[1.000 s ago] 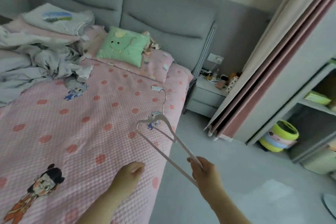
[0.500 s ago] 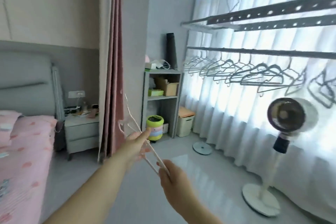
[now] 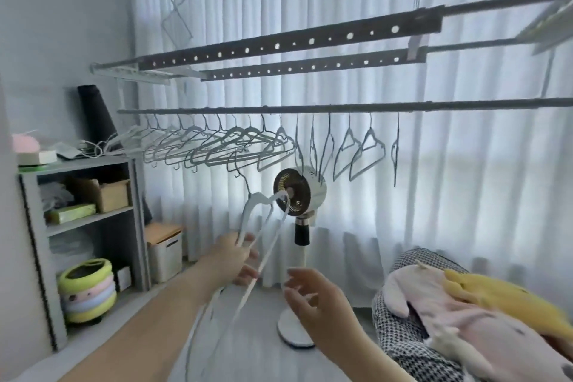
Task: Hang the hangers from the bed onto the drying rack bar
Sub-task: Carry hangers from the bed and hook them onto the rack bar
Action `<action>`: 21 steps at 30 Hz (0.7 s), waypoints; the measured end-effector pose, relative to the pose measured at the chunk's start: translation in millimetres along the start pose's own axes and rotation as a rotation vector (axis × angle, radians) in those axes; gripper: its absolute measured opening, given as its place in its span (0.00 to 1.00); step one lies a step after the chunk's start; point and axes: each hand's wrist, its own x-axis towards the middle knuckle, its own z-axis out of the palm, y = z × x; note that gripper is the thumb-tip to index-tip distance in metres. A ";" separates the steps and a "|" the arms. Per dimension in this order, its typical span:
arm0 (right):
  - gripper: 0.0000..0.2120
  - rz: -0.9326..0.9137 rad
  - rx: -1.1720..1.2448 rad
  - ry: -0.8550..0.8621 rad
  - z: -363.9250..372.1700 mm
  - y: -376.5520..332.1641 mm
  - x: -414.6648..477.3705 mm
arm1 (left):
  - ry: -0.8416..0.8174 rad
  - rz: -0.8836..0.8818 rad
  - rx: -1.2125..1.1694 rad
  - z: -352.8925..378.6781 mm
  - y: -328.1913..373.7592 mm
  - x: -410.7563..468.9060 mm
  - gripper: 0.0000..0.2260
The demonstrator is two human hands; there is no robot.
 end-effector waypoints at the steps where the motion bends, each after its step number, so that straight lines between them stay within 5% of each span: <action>1: 0.15 0.023 -0.026 0.078 -15.6 10.9 7.8 | -0.086 -0.004 0.056 12.9 4.3 4.7 0.05; 4: 0.10 0.082 -0.119 0.274 -61.0 40.9 34.3 | -0.327 0.008 0.214 49.3 17.1 20.7 0.05; 8: 0.17 0.058 -0.335 0.492 -117.6 63.7 70.6 | -0.530 0.086 0.251 91.9 35.8 56.7 0.08; 14: 0.19 0.198 -0.663 0.428 -190.9 89.3 129.9 | -0.716 0.225 0.230 150.4 78.7 122.9 0.07; 21: 0.10 0.316 -0.673 0.478 -263.5 115.9 160.0 | -0.885 0.385 0.257 220.8 129.2 170.9 0.08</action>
